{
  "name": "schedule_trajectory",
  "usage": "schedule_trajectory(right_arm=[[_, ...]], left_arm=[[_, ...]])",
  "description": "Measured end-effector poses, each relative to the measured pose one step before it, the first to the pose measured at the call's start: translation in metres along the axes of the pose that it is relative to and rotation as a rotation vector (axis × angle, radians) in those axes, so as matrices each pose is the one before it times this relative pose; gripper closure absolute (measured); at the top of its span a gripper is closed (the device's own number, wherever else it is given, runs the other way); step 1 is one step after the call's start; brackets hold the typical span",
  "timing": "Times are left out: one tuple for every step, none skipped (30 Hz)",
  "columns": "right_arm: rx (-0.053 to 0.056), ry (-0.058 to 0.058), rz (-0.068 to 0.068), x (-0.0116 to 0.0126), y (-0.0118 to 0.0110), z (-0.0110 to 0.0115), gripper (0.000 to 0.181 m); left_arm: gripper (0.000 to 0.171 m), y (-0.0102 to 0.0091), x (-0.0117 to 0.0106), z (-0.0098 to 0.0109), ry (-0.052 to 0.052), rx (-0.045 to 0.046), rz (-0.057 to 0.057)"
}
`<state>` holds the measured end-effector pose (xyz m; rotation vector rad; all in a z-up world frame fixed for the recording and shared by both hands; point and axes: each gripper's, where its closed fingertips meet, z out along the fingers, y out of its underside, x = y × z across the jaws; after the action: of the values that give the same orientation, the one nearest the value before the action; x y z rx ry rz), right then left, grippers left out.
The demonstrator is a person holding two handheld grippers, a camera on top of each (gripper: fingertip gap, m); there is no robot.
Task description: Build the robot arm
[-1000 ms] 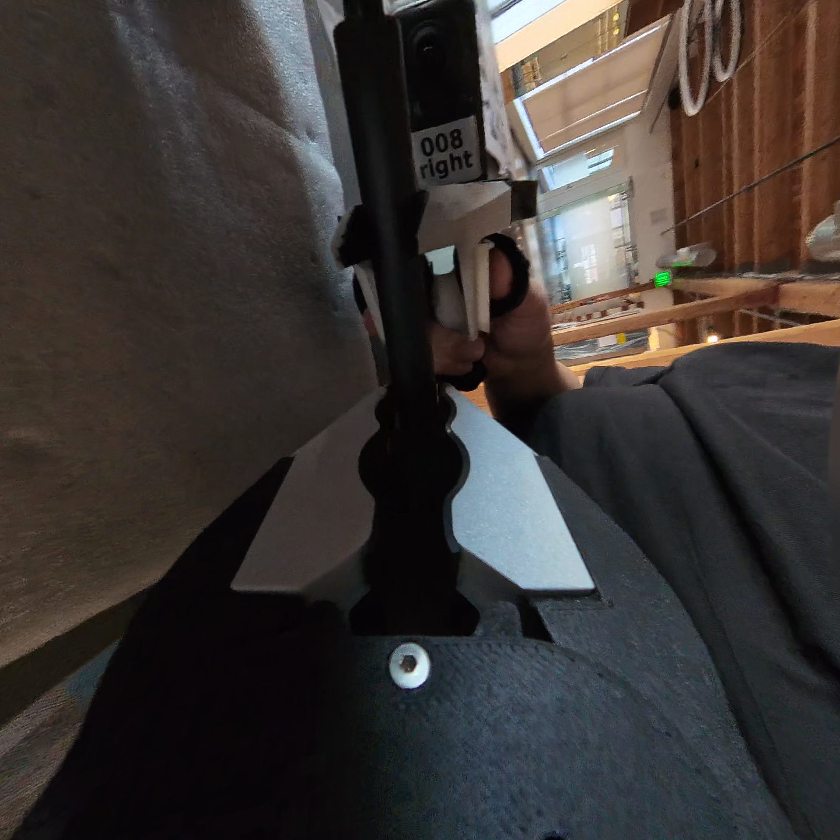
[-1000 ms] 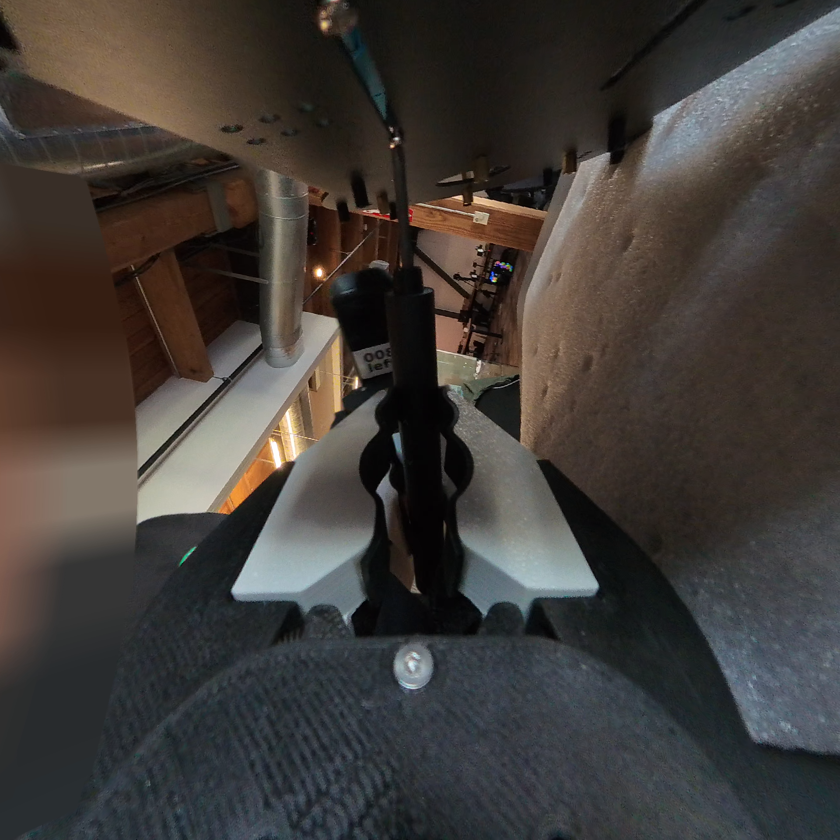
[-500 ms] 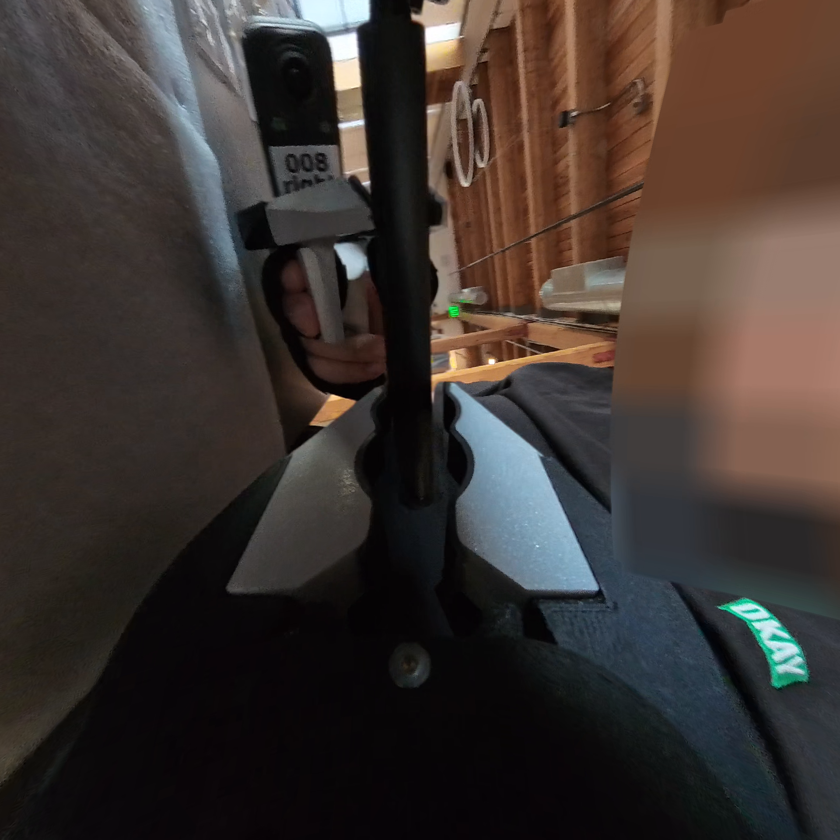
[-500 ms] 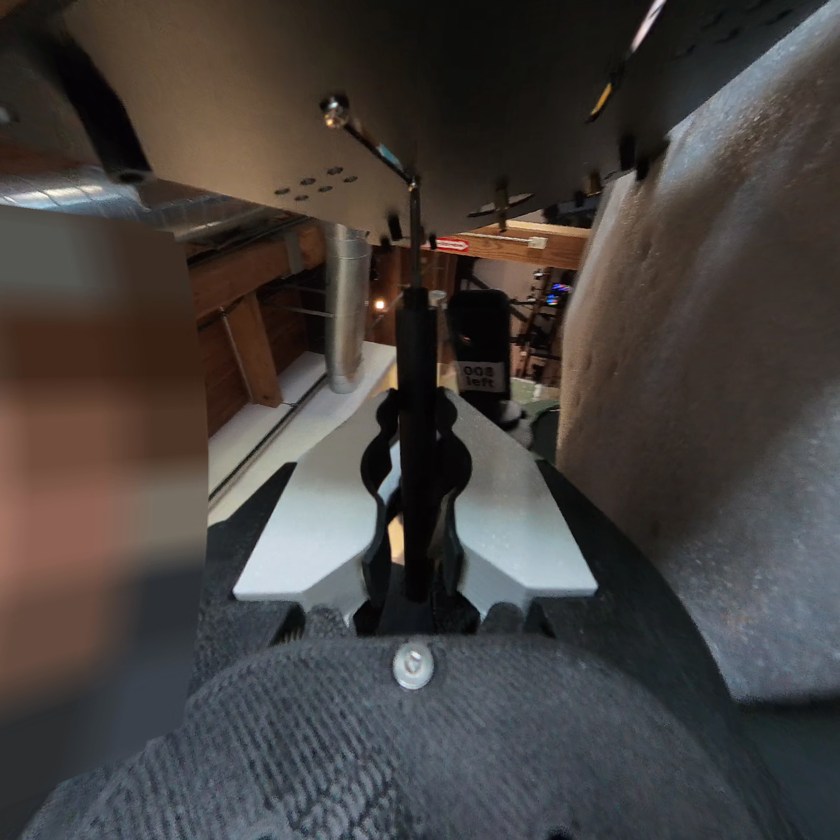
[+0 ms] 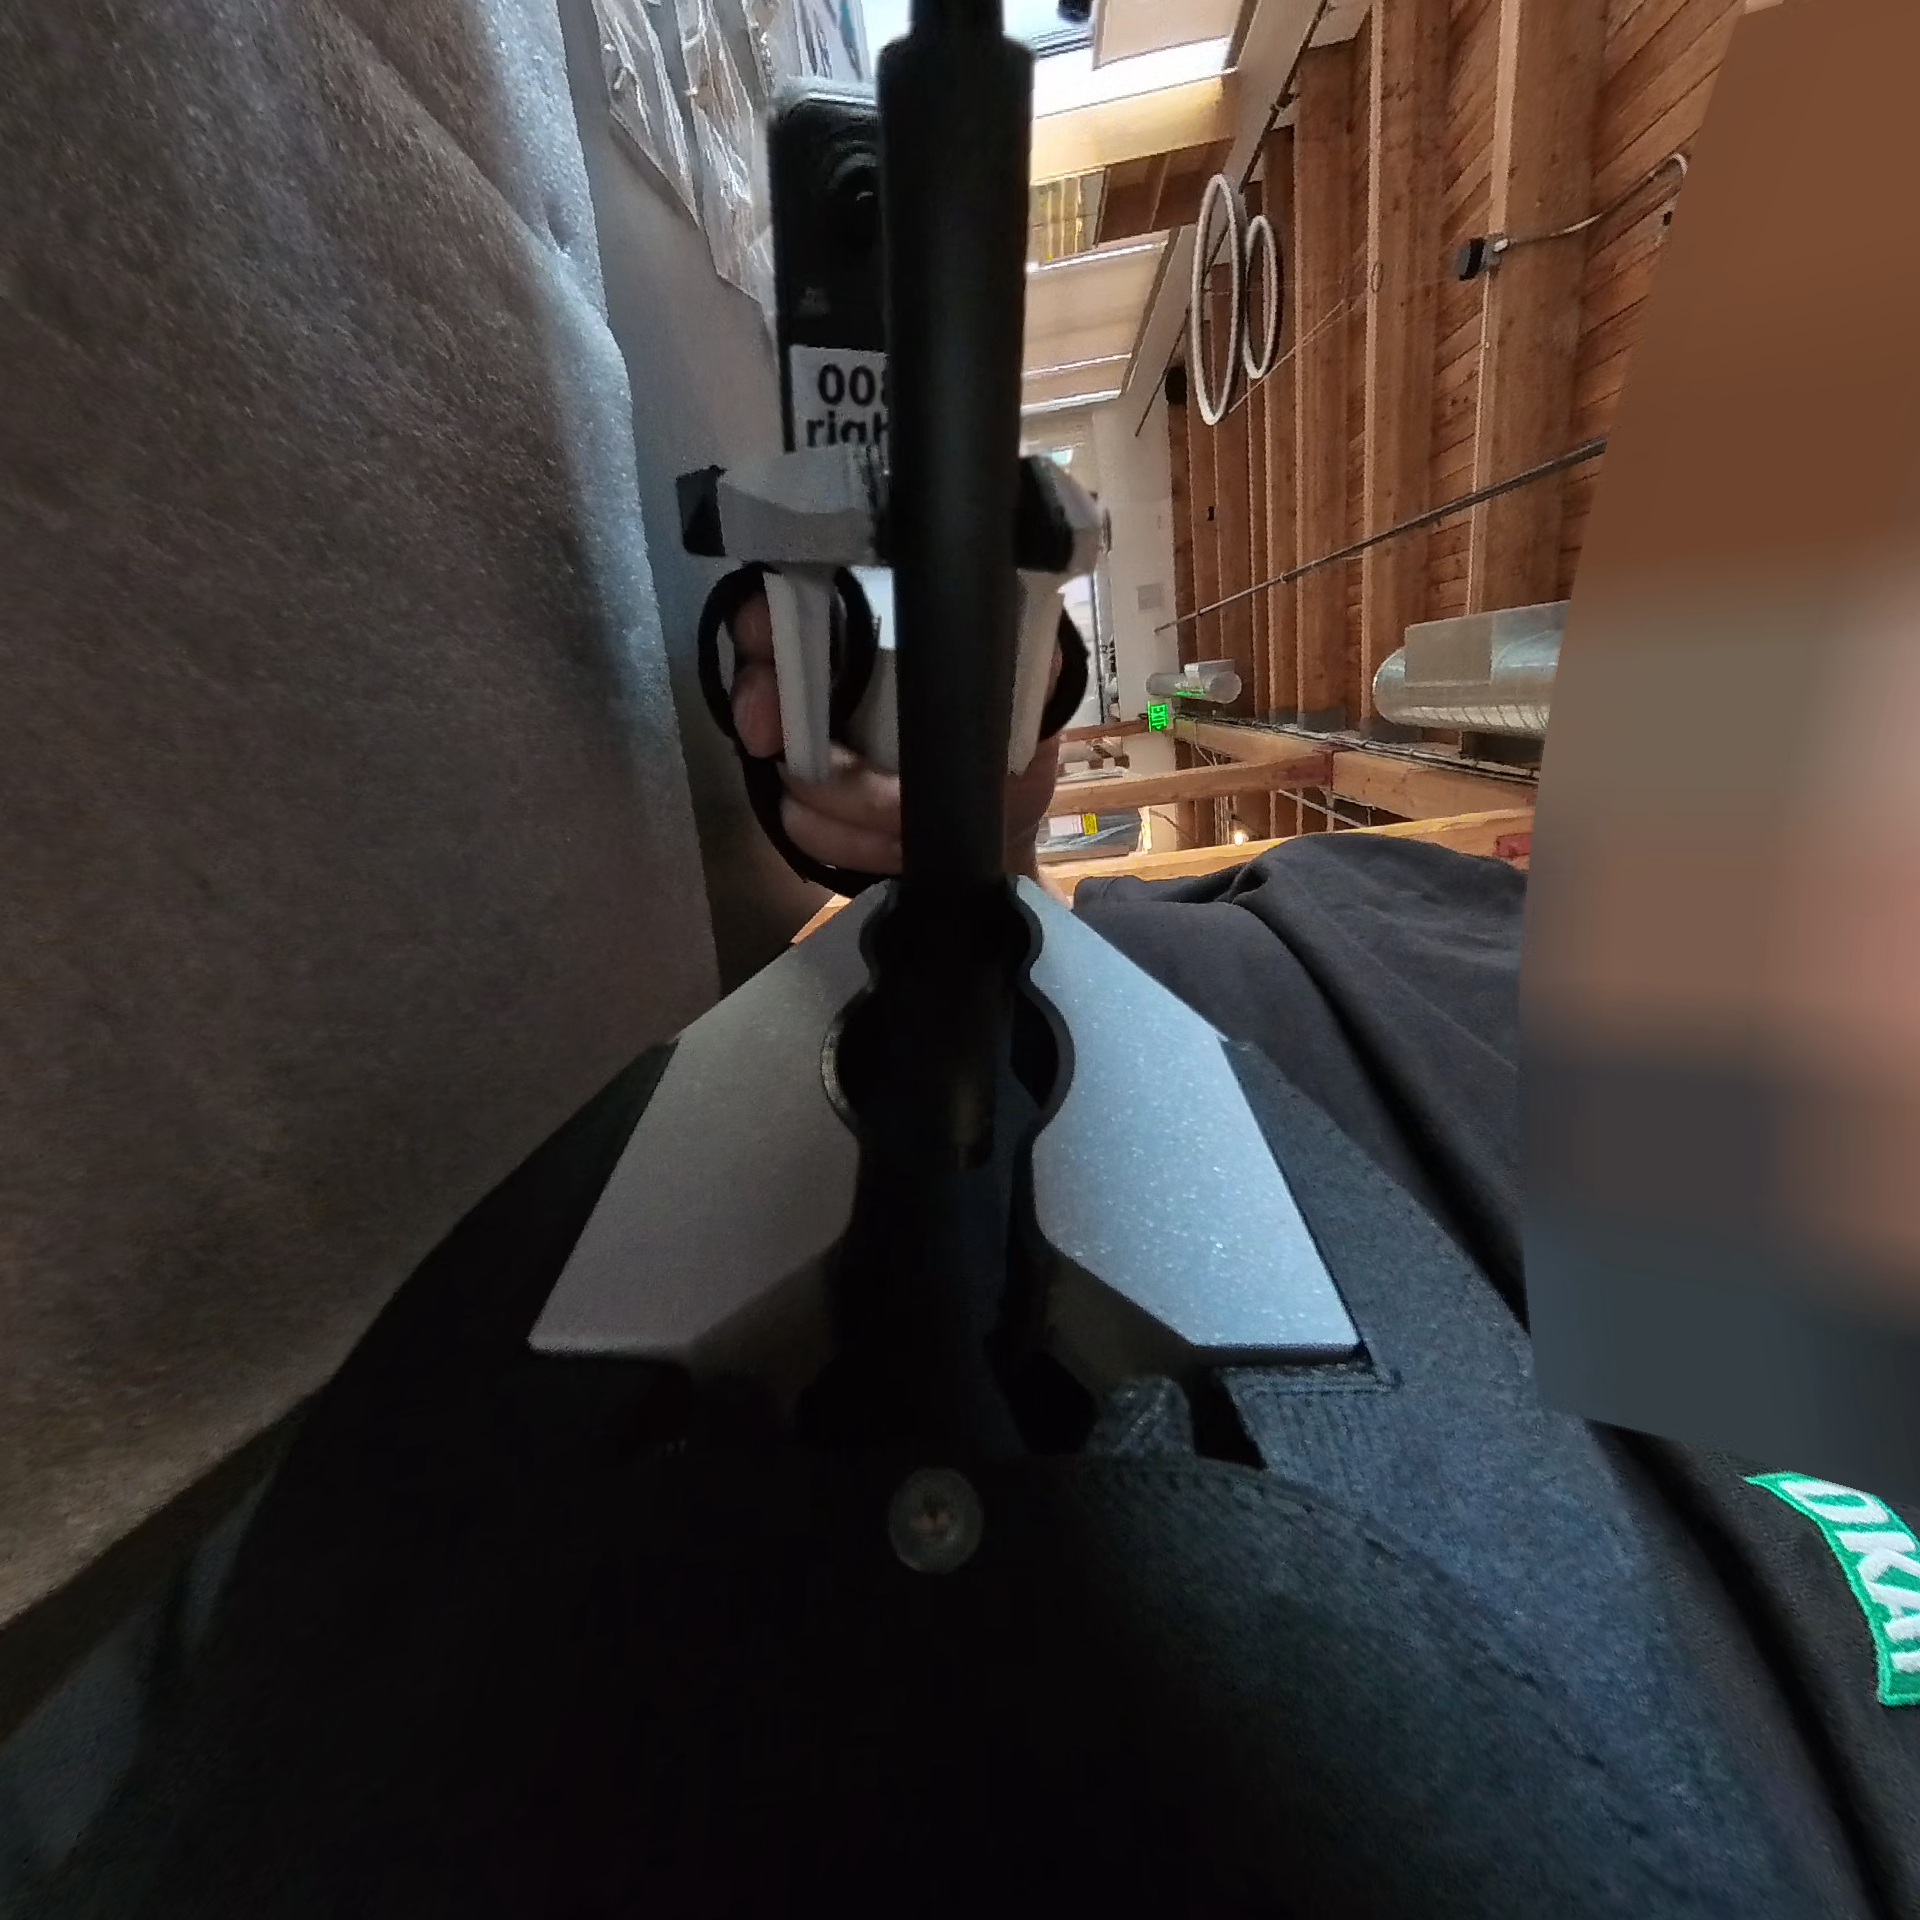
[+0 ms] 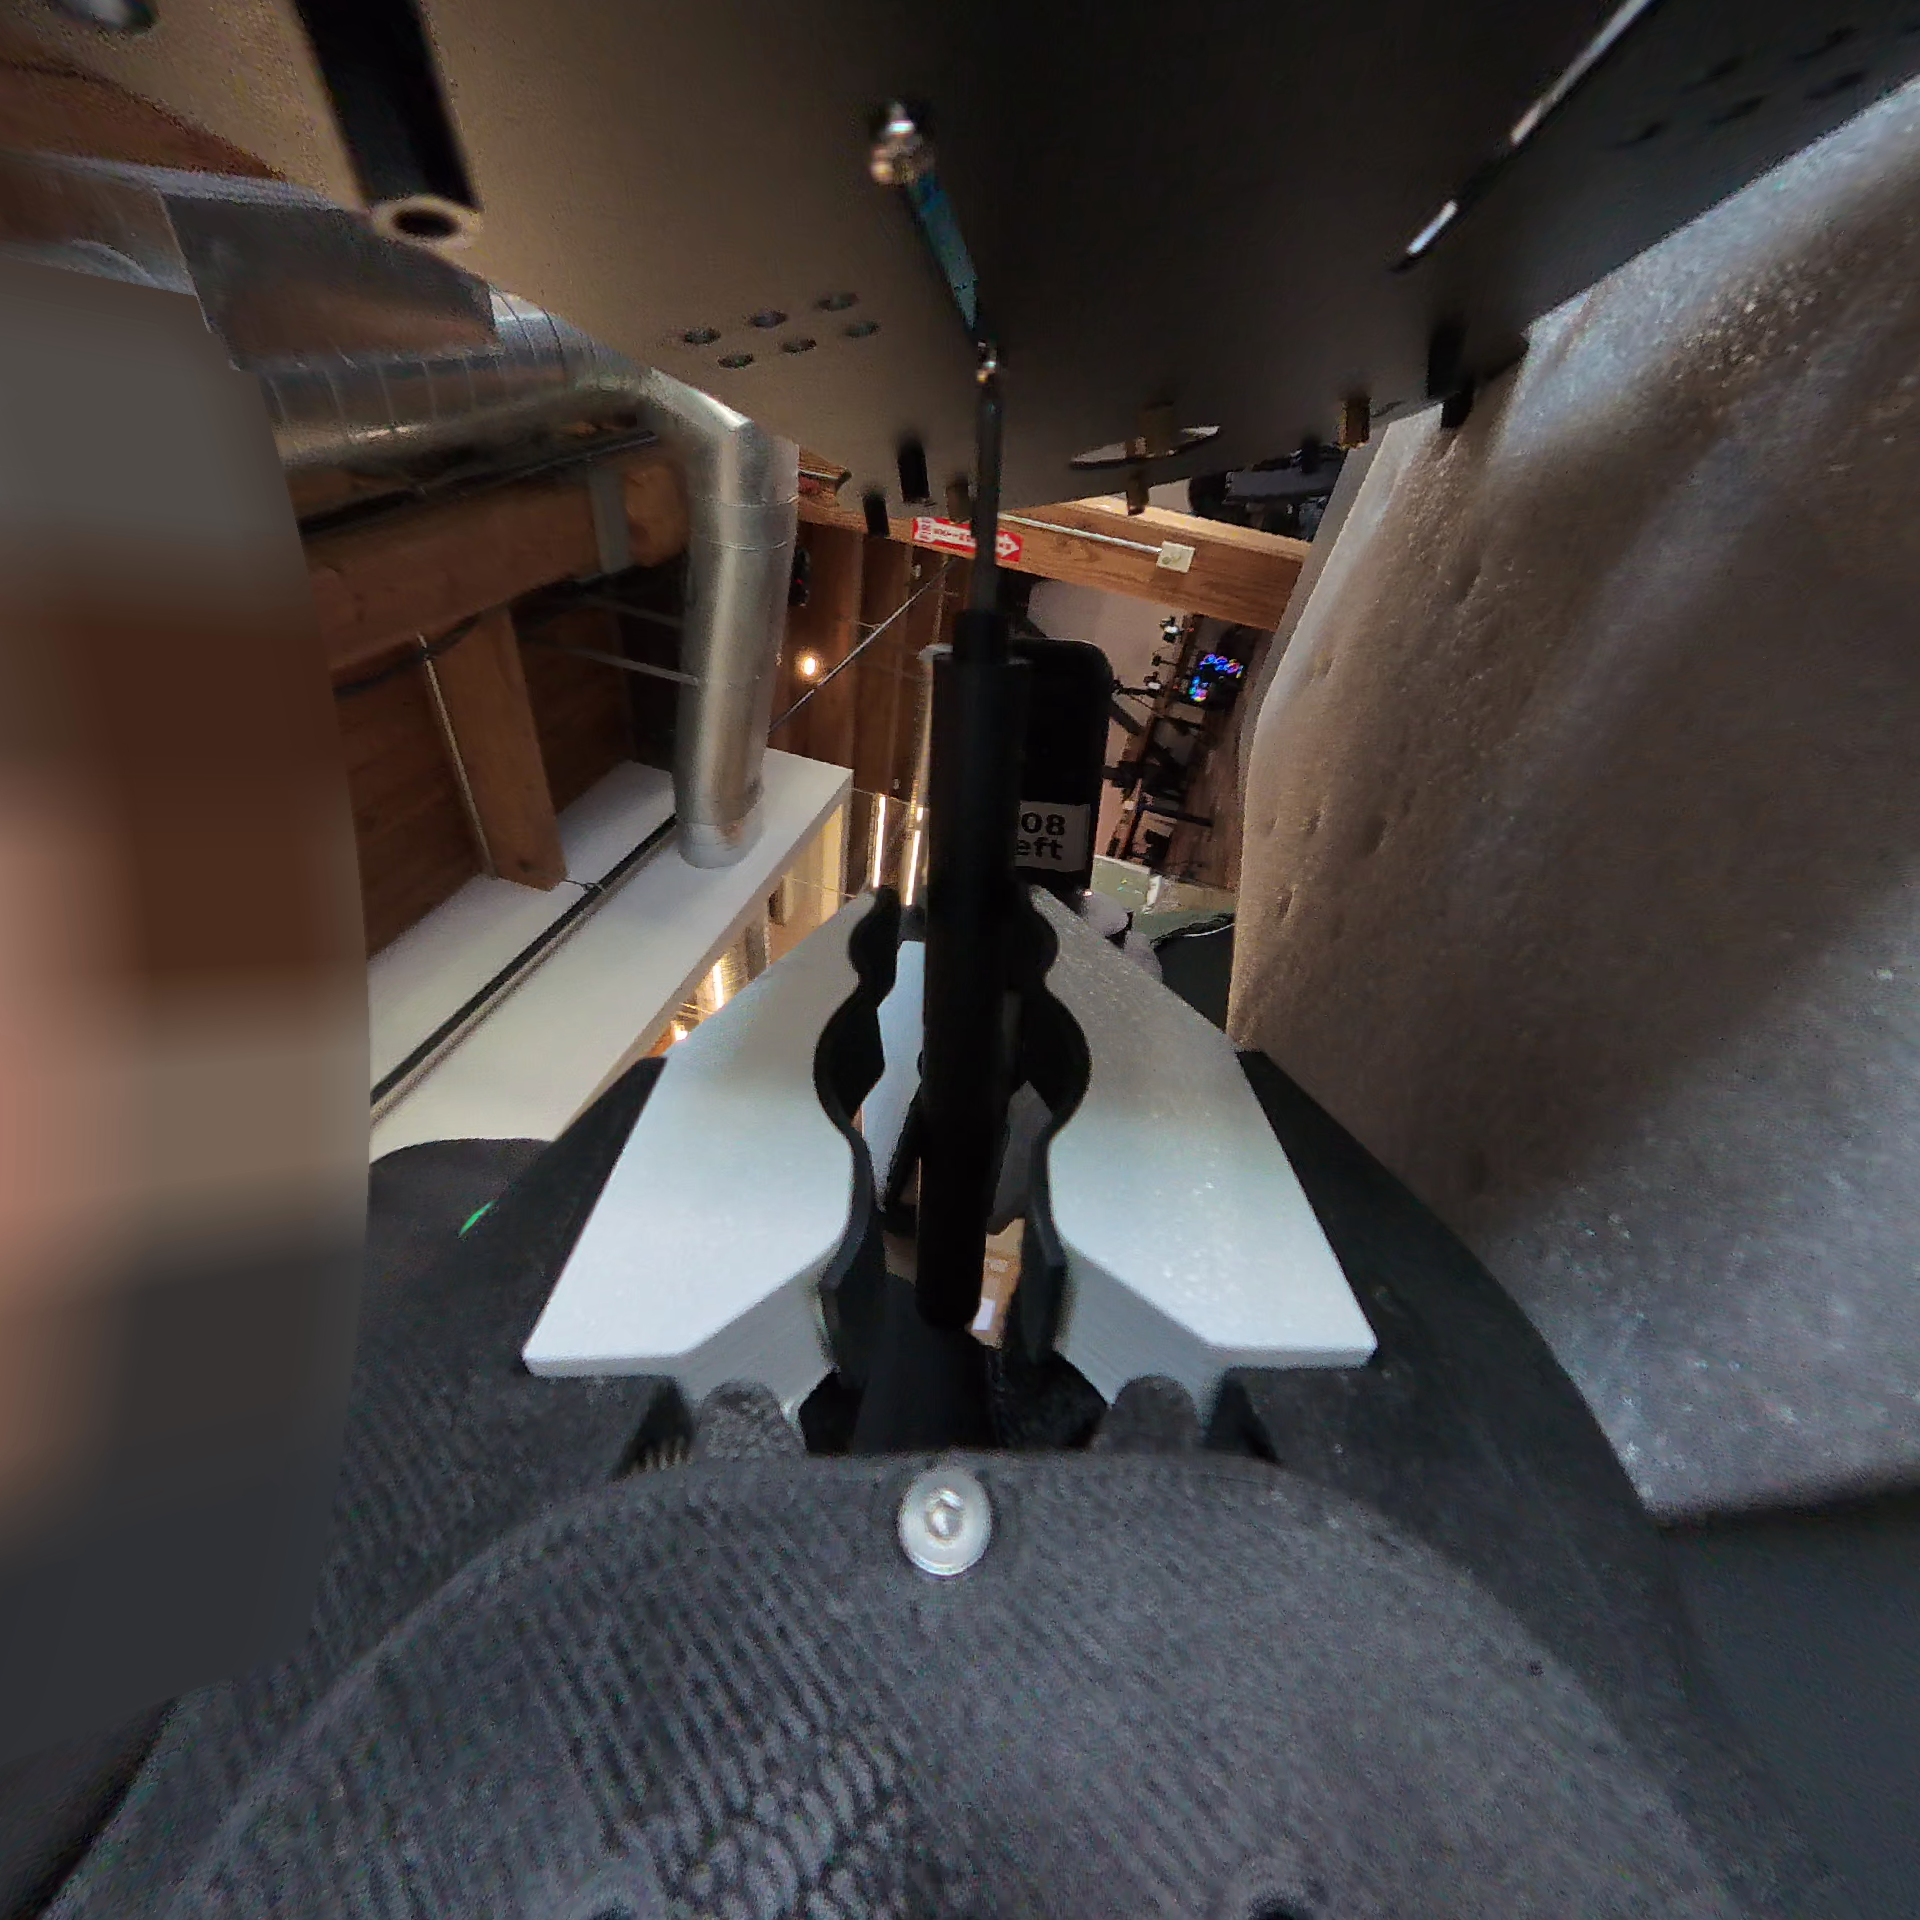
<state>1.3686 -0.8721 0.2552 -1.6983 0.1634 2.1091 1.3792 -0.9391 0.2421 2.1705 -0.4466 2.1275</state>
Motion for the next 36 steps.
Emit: schedule_trajectory(right_arm=[[-0.0012, 0.0042, -0.0039, 0.00030, -0.00014, 0.00037, 0.161], [-0.0058, -0.0004, 0.0040, 0.00034, 0.00023, 0.00017, 0.162], [-0.0002, -0.0001, 0.0069, 0.00091, -0.00043, -0.00017, 0.165], [0.0011, -0.0019, 0.0003, 0.00058, -0.00001, -0.00014, 0.166], [-0.0032, -0.0027, 0.0058, 0.00051, 0.00070, 0.00009, 0.166], [-0.0035, -0.0041, 0.0085, 0.00005, 0.00062, 0.00013, 0.166], [-0.0005, -0.0031, 0.0039, 0.00006, 0.00011, 0.00013, 0.166], [-0.0036, -0.0019, 0.0014, 0.00029, 0.00053, 0.00026, 0.166], [-0.0156, -0.0019, 0.0093, 0.00020, 0.00215, 0.00076, 0.165], [-0.0122, -0.0051, 0.0113, -0.00045, 0.00165, 0.00079, 0.163], [0.0073, 0.0006, 0.0000, 0.00008, -0.00080, 0.00021, 0.164], [0.0084, 0.0024, -0.0078, 0.00012, -0.00111, -0.00027, 0.166], [0.0075, 0.0008, -0.0103, -0.00033, -0.00028, 0.00012, 0.166], [0.0070, -0.0013, -0.0010, -0.00008, -0.00031, 0.00021, 0.166], [0.0010, -0.0042, 0.0137, 0.00016, 0.00026, -0.00001, 0.166], [-0.0012, -0.0047, 0.0097, -0.00009, 0.00025, -0.00006, 0.166], [0.0001, -0.0025, -0.0013, -0.00023, 0.00003, 0.00010, 0.166], [-0.0008, 0.0035, -0.0031, 0.00039, 0.00004, -0.00007, 0.166], [-0.0010, 0.0081, -0.0024, 0.00125, -0.00019, -0.00004, 0.166], [-0.0027, 0.0063, 0.0001, 0.00117, 0.00008, -0.00002, 0.166], [-0.0015, 0.0022, 0.0024, 0.00070, 0.00004, -0.00004, 0.166], [-0.0001, -0.0009, 0.0037, 0.00013, 0.00002, -0.00001, 0.166], [0.0012, -0.0019, 0.0018, 0.00011, 0.00006, 0.00011, 0.166], [0.0019, -0.0006, 0.0019, 0.00027, -0.00008, 0.00007, 0.166], [0.0007, -0.0004, 0.0031, 0.00033, 0.00005, 0.00008, 0.166], [0.0004, -0.0020, 0.0039, 0.00010, -0.00001, -0.00024, 0.166], [-0.0006, -0.0022, 0.0023, 0.00004, 0.00005, -0.00014, 0.166], [0.0001, -0.0012, 0.0007, 0.00004, -0.00006, -0.00025, 0.165], [0.0009, -0.0003, -0.0024, 0.00002, -0.00019, -0.00033, 0.166], [0.0013, -0.0002, -0.0034, -0.00005, -0.00010, -0.00043, 0.166], [0.0010, -0.0002, -0.0001, -0.00005, -0.00009, -0.00039, 0.166], [0.0017, -0.0007, 0.0010, -0.00002, -0.00008, -0.00042, 0.166], [0.0017, -0.0009, -0.0010, -0.00004, -0.00011, -0.00016, 0.166], [0.0017, 0.0005, 0.0003, 0.00014, -0.00001, -0.00021, 0.166], [0.0016, 0.0022, 0.0006, 0.00018, -0.00012, -0.00014, 0.166], [0.0005, 0.0025, -0.0021, 0.00024, 0.00005, -0.00007, 0.166]], left_arm=[[0.155, -0.00008, 0.00018, -0.00007, -0.0008, -0.00141, 0.0010], [0.155, 0.00003, 0.00066, 0.00014, 0.0040, -0.00069, -0.0001], [0.155, 0.00009, 0.00041, 0.00031, 0.0039, -0.00021, -0.0021], [0.155, -0.00002, -0.00038, 0.00023, -0.0006, 0.00028, -0.0028], [0.155, 0.00005, -0.00090, -0.00002, -0.0053, -0.00027, 0.0009], [0.155, 0.00007, -0.00045, -0.00006, -0.0032, -0.00070, 0.0029], [0.155, 0.00001, 0.00005, 0.00007, -0.0001, -0.00039, 0.0005], [0.155, -0.00003, -0.00006, 0.00010, -0.0005, 0.00006, -0.0002], [0.155, -0.00002, -0.00074, 0.00019, -0.0035, 0.00086, 0.0011], [0.155, 0.00004, -0.00069, 0.00024, -0.0033, 0.00114, 0.0009], [0.155, -0.00007, 0.00049, 0.00036, 0.0033, 0.00063, -0.0001], [0.155, -0.00005, 0.00120, 0.00051, 0.0080, 0.00107, -0.0021], [0.155, 0.00000, 0.00051, 0.00034, 0.0043, 0.00129, -0.0024], [0.155, 0.00004, 0.00029, 0.00007, 0.0028, 0.00058, -0.0011], [0.155, -0.00008, -0.00012, -0.00021, 0.0021, 0.00115, -0.0041], [0.155, -0.00003, 0.00026, -0.00028, 0.0064, 0.00240, -0.0092], [0.154, -0.00022, 0.00070, -0.00053, 0.0103, 0.00452, -0.0104], [0.153, -0.00054, -0.00006, -0.00084, 0.0043, 0.00734, -0.0072], [0.148, -0.00016, -0.00104, -0.00131, -0.0076, 0.00562, -0.0008], [0.143, 0.00061, -0.00066, -0.00195, -0.0132, 0.00151, 0.0043], [0.141, 0.00169, 0.00009, -0.00315, -0.0174, -0.00145, 0.0044], [0.137, 0.00250, 0.00009, -0.00475, -0.0269, -0.00499, 0.0034], [0.135, 0.00344, 0.00066, -0.00660, -0.0351, -0.00803, 0.0027], [0.136, 0.00575, 0.00299, -0.00767, -0.0356, -0.02388, 0.0010], [0.140, 0.00713, 0.01029, -0.00824, -0.0070, -0.03905, 0.0056], [0.145, 0.00362, 0.01655, -0.00861, 0.0131, -0.02514, 0.0189], [0.149, -0.00007, 0.01404, -0.00837, -0.0245, -0.01708, 0.0424], [0.152, -0.00294, 0.00809, -0.00846, -0.0783, -0.02362, 0.0761], [0.152, -0.00762, 0.00321, -0.00861, -0.1122, -0.02051, 0.1078], [0.150, -0.01478, 0.00174, -0.00855, -0.1136, 0.00216, 0.1372], [0.144, -0.02100, 0.00245, -0.00704, -0.0869, 0.02707, 0.1627], [0.136, -0.02369, 0.00073, -0.00443, -0.0653, 0.04357, 0.1686], [0.123, -0.02269, -0.00529, -0.00172, -0.0679, 0.04433, 0.1427], [0.109, -0.01897, -0.00579, 0.00162, -0.0425, 0.03343, 0.1085], [0.099, -0.01356, -0.00435, 0.00445, -0.0100, 0.01229, 0.0799], [0.093, -0.00844, -0.00744, 0.00619, -0.0021, -0.00812, 0.0588]])
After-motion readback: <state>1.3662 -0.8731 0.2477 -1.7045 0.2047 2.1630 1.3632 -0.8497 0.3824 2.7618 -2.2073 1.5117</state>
